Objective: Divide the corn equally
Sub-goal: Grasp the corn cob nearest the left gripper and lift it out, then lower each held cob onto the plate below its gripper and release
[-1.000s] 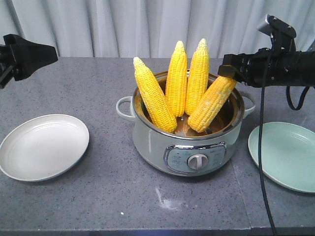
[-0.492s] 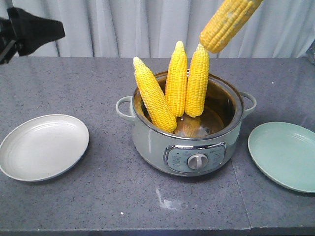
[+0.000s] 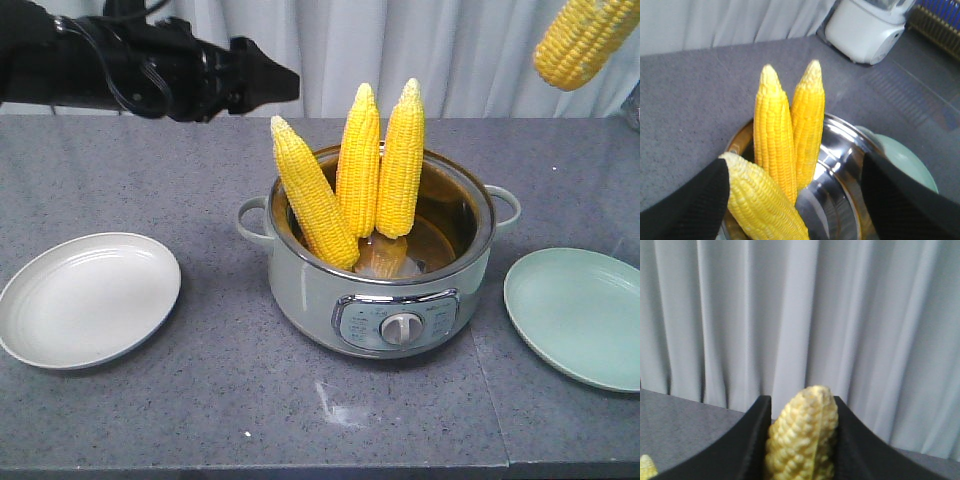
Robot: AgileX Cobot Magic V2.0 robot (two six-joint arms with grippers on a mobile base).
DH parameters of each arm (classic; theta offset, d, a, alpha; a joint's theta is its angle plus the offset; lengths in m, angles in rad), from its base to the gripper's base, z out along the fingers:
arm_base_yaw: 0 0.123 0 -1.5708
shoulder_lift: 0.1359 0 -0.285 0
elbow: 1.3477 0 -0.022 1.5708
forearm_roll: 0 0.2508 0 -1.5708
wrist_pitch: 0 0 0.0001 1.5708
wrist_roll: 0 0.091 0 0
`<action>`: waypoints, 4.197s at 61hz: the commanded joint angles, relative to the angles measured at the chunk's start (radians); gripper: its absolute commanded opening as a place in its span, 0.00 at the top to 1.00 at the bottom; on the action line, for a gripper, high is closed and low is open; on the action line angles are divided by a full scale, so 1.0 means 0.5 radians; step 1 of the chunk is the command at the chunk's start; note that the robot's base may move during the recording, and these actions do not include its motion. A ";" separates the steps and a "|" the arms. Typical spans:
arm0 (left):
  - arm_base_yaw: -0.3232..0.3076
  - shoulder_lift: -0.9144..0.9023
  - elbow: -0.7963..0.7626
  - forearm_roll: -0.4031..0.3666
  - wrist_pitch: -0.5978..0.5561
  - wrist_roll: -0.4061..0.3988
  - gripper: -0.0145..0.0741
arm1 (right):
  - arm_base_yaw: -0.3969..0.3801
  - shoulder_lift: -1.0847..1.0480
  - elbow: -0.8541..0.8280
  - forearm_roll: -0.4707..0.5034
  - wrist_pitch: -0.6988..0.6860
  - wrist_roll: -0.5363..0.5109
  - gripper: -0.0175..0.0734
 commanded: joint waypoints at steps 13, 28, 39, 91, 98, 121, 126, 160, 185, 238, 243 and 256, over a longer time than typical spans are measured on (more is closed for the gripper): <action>-0.021 0.038 -0.072 0.054 -0.147 -0.034 0.23 | -0.015 -0.042 -0.064 -0.418 -0.129 0.331 0.81; -0.021 0.132 -0.072 0.085 -0.217 -0.034 0.23 | -0.015 -0.042 -0.064 -0.420 -0.142 0.329 0.81; -0.025 0.168 -0.072 0.059 -0.245 -0.032 0.23 | -0.015 -0.042 -0.064 -0.422 -0.147 0.329 0.81; -0.183 0.274 -0.072 0.021 -0.533 0.035 0.76 | -0.014 -0.042 -0.062 -0.468 -0.092 0.335 0.81; -0.183 0.216 -0.075 0.012 -0.547 0.035 0.85 | -0.014 -0.042 -0.062 -0.468 -0.090 0.376 0.81; 0.031 -0.495 -0.075 0.043 -0.654 0.035 0.85 | -0.014 -0.106 -0.244 -0.523 0.152 0.478 0.81; 0.205 -0.658 -0.073 0.152 -0.516 -0.002 0.85 | -0.014 -0.106 -0.345 -0.602 0.298 0.547 0.81; 0.808 -0.427 -0.073 1.150 0.499 -0.634 0.84 | -0.014 0.414 -0.531 -1.285 1.238 0.885 0.81; 0.808 0.013 -0.073 1.146 0.644 -0.632 0.84 | -0.015 1.015 -0.516 -1.169 1.441 0.822 0.81; 0.808 0.111 -0.073 1.146 0.711 -0.629 0.83 | -0.315 1.198 -0.172 -0.762 1.233 0.537 0.33; 0.808 0.111 -0.073 1.148 0.712 -0.629 0.81 | -0.315 1.198 -0.172 -0.787 1.206 0.556 0.21; 0.808 0.107 -0.073 1.148 0.753 -0.629 0.66 | -0.315 1.175 -0.179 -0.879 1.137 0.653 0.11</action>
